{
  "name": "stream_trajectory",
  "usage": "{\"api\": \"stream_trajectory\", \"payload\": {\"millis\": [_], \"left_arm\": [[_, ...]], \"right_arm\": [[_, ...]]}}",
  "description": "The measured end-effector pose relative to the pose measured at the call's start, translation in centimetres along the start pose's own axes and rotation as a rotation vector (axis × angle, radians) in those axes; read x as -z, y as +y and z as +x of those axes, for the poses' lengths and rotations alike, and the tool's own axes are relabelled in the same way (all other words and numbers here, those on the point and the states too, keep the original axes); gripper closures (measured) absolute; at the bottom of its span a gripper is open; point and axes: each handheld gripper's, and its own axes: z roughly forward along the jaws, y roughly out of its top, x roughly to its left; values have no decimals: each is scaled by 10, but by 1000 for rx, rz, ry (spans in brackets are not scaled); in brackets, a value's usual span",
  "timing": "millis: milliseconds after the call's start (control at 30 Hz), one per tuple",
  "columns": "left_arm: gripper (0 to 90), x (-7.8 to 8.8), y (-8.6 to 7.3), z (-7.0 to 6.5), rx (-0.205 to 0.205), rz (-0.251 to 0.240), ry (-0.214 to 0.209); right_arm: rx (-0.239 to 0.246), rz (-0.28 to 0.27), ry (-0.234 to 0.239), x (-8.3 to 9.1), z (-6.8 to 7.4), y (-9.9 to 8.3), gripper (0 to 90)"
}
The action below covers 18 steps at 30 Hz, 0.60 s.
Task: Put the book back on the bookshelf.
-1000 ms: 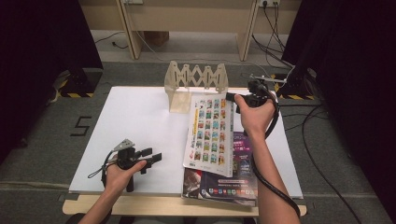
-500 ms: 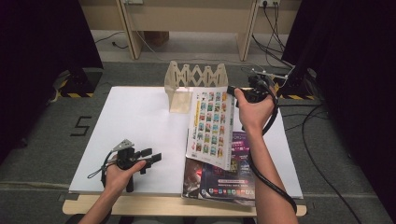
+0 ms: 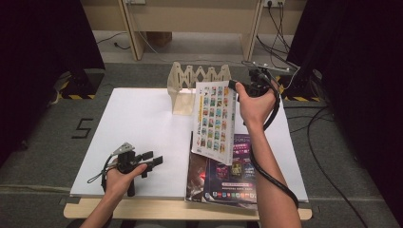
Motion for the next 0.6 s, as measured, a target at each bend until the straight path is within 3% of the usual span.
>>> {"api": "stream_trajectory", "payload": {"millis": [600], "left_arm": [[367,0,0,2,0,2,0]], "right_arm": [[-15,-47,-32,-5,-1,14,745]]}}
